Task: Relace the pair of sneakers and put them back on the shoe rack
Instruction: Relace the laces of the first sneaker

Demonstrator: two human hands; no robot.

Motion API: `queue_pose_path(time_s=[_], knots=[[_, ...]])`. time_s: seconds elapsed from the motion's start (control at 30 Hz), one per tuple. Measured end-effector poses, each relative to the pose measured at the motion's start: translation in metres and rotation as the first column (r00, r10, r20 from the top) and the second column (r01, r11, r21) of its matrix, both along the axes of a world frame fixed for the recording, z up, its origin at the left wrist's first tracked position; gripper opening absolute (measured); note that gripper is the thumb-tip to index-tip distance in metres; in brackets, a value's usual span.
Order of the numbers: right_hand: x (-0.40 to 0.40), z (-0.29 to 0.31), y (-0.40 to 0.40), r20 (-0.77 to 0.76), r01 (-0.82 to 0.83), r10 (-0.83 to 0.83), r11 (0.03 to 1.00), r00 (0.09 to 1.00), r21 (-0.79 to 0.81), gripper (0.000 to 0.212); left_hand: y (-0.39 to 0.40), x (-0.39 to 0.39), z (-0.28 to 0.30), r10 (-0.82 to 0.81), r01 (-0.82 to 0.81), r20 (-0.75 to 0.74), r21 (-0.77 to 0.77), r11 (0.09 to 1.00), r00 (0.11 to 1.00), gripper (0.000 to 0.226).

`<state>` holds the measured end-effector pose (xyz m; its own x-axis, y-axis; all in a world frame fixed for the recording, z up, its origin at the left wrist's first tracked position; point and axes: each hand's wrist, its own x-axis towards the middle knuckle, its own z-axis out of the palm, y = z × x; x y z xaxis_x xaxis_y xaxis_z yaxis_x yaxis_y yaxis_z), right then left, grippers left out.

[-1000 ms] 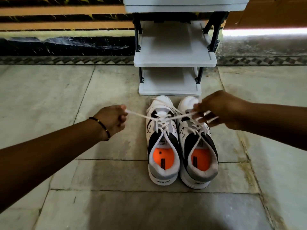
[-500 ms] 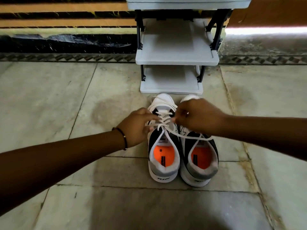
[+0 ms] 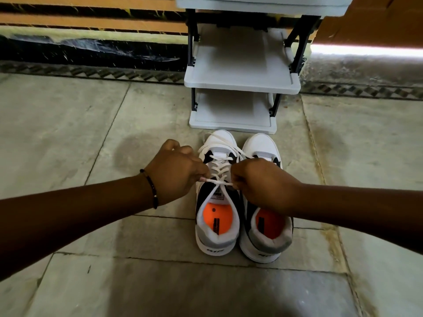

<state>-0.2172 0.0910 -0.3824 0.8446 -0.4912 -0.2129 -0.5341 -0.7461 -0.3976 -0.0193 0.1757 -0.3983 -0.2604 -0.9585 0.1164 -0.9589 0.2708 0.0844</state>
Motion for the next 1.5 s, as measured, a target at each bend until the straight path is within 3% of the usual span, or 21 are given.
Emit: queue_pose_path(time_s=[0.17, 0.3, 0.6, 0.7, 0.93, 1.07, 1.17, 1.27, 1.33, 1.37, 1.43, 1.5], knots=[[-0.008, -0.005, -0.007, -0.069, -0.079, 0.073, 0.994, 0.995, -0.080, 0.035, -0.001, 0.002, 0.000, -0.013, 0.012, 0.091, 0.008, 1.000, 0.996, 0.016], [-0.003, -0.002, -0.006, -0.085, -0.104, 0.095, 0.989, 0.992, -0.103, 0.021, -0.001, 0.006, -0.001, 0.004, -0.006, 0.113, 0.014, 1.000, 0.994, 0.010], [-0.002, -0.002, -0.009, -0.042, -0.119, 0.114, 0.980, 0.993, -0.160, 0.022, -0.008, 0.008, 0.010, -0.041, 0.046, 0.171, -0.024, 0.999, 0.984, 0.016], [-0.002, -0.002, -0.006, 0.012, -0.115, 0.118, 0.982, 0.993, -0.149, 0.034, -0.007, 0.012, 0.013, -0.042, 0.043, 0.206, 0.001, 0.999, 0.978, 0.018], [0.000, -0.005, 0.003, 0.001, -0.179, 0.180, 0.978, 0.984, -0.107, 0.022, 0.002, 0.012, 0.011, -0.028, 0.017, 0.246, 0.046, 0.999, 0.969, 0.022], [-0.001, -0.005, -0.002, 0.007, -0.204, 0.207, 0.972, 0.978, -0.120, 0.009, 0.001, 0.014, 0.009, -0.021, 0.017, 0.212, 0.019, 1.000, 0.977, 0.021], [-0.002, -0.006, -0.002, -0.010, -0.180, 0.180, 0.980, 0.984, -0.082, 0.011, 0.003, 0.013, 0.007, -0.017, 0.009, 0.177, 0.042, 0.999, 0.984, 0.010], [0.003, 0.005, 0.002, -0.086, -0.084, 0.097, 0.986, 0.992, 0.141, 0.011, 0.007, 0.007, 0.013, 0.172, -0.168, -0.021, 0.135, 0.976, 0.985, 0.035], [0.008, 0.018, 0.005, -0.126, 0.046, 0.009, 0.905, 0.992, 0.423, 0.021, 0.012, -0.001, 0.014, 0.357, -0.296, -0.273, 0.241, 0.925, 0.894, 0.041], [0.010, 0.025, 0.005, -0.105, 0.130, -0.085, 0.813, 0.991, 0.568, 0.024, 0.013, -0.007, 0.014, 0.448, -0.329, -0.408, 0.330, 0.885, 0.796, 0.038], [0.014, 0.030, 0.006, -0.022, 0.245, -0.356, 0.593, 0.934, 0.767, 0.025, 0.013, -0.019, 0.015, 0.607, -0.325, -0.654, 0.513, 0.795, 0.452, 0.036], [0.019, 0.028, 0.007, 0.017, 0.280, -0.591, 0.408, 0.807, 0.869, 0.022, 0.009, -0.029, 0.018, 0.688, -0.261, -0.724, 0.655, 0.710, 0.056, 0.034]])
